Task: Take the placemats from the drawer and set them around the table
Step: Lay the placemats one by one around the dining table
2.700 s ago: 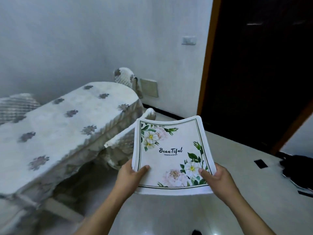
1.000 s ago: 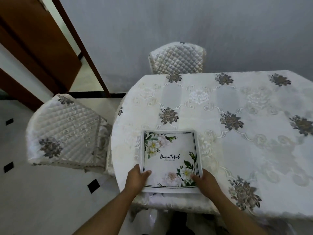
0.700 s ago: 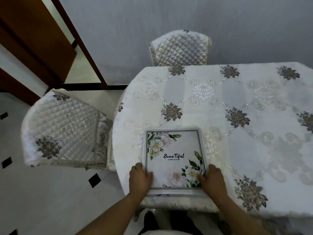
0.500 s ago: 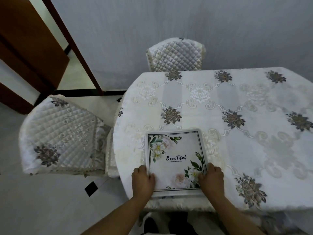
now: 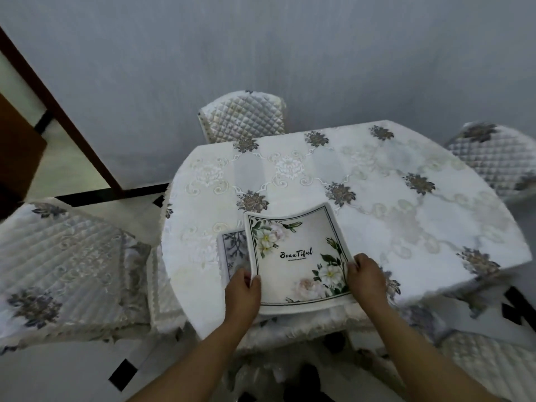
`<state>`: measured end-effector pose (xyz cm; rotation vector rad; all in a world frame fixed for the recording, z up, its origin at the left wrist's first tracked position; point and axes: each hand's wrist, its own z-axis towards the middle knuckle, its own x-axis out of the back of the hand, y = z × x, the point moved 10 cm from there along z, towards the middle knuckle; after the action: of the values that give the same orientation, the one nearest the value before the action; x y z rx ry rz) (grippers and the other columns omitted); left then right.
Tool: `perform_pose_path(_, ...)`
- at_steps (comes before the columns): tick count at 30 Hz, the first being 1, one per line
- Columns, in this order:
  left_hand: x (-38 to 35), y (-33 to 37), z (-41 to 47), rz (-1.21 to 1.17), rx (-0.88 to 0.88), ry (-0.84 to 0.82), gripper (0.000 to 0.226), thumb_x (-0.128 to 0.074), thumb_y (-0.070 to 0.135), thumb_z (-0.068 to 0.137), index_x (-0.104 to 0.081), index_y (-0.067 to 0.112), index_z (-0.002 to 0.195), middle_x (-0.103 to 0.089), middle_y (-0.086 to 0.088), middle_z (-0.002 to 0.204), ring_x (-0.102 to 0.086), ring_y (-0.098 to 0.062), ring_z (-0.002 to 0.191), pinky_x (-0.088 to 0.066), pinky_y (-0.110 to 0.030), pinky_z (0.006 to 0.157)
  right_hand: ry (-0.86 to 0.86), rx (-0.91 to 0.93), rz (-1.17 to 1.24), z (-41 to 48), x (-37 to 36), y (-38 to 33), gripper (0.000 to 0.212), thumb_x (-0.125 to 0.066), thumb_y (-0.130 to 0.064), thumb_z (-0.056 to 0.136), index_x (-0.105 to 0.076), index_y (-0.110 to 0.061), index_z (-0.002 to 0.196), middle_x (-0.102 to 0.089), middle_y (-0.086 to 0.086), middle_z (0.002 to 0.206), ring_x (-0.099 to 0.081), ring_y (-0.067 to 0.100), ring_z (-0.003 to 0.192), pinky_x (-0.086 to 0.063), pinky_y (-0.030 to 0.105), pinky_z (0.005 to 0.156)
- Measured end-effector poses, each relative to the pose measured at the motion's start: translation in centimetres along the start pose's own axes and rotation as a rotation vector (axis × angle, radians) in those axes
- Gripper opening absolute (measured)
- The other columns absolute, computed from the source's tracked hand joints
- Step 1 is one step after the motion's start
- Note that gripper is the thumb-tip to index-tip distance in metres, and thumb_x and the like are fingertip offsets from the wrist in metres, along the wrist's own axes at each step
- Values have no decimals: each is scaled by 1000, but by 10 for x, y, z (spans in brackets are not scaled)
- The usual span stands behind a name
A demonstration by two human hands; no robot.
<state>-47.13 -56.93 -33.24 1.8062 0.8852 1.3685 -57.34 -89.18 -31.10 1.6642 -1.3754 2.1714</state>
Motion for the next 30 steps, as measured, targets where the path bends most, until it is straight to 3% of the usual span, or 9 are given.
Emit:
perform_pose_path(2, -13, 13, -7, -32, -20, -14, 13, -58, 24, 91, -53, 17, 81, -60, 0, 74, -57, -15, 67, -46, -26, 57, 18, 11, -7, 4, 19, 9, 35, -55, -7, 88, -34, -15, 61, -39, 3, 60, -42, 27, 60, -24, 35, 55)
perform_pose_path(5, -40, 53, -24, -60, -90, -52, 19, -60, 21, 91, -50, 21, 75, -54, 6, 67, -49, -10, 60, -35, -17, 48, 100, 2, 7, 12, 70, 37, 34, -55, -9, 90, -36, -13, 62, -41, 4, 61, -42, 28, 61, -25, 34, 54)
perform_pose_path(9, -82, 91, -37, -49, -152, -66, 24, -63, 25, 89, -47, 21, 72, -49, 6, 62, -45, -11, 58, -33, -28, 52, 161, 6, -13, 30, 123, 73, 31, -56, -10, 91, -41, -11, 64, -44, 6, 62, -44, 28, 61, -28, 34, 54)
perform_pose_path(14, -154, 135, -51, -26, -188, -69, 27, -63, 24, 89, -44, 19, 71, -43, 4, 62, -40, -10, 56, -32, -29, 52, 202, 60, -123, 70, 176, 134, 29, -62, -12, 87, -47, -9, 62, -53, 16, 60, -51, 33, 59, -32, 33, 51)
perform_pose_path(19, -234, 167, -54, 41, -167, -11, 25, -65, 28, 87, -50, 13, 74, -48, 3, 63, -43, -11, 58, -35, -25, 54, 114, 106, -219, 128, 206, 209, 27, -61, -20, 89, -54, -7, 66, -58, 19, 69, -55, 37, 69, -42, 41, 58)
perform_pose_path(23, -293, 182, -53, 85, -134, 8, 24, -67, 29, 86, -53, 14, 74, -53, 2, 64, -44, -8, 58, -34, -14, 54, 30, 145, -180, 165, 212, 262, 27, -54, -25, 94, -48, -12, 71, -52, 14, 77, -52, 34, 72, -34, 36, 57)
perform_pose_path(25, -312, 187, -53, 108, -116, 19, 22, -67, 29, 86, -55, 15, 75, -58, 0, 67, -48, -7, 60, -37, -12, 55, -1, 153, -170, 178, 209, 282, 27, -50, -28, 96, -46, -14, 73, -51, 13, 79, -52, 34, 72, -38, 38, 57)
perform_pose_path(30, -349, 178, -41, 144, -47, 44, 23, -66, 32, 86, -55, 16, 74, -61, -3, 69, -55, -15, 64, -43, -25, 59, -82, 171, -147, 208, 184, 315, 27, -45, -28, 99, -49, -8, 81, -51, 16, 83, -51, 33, 72, -38, 39, 59)
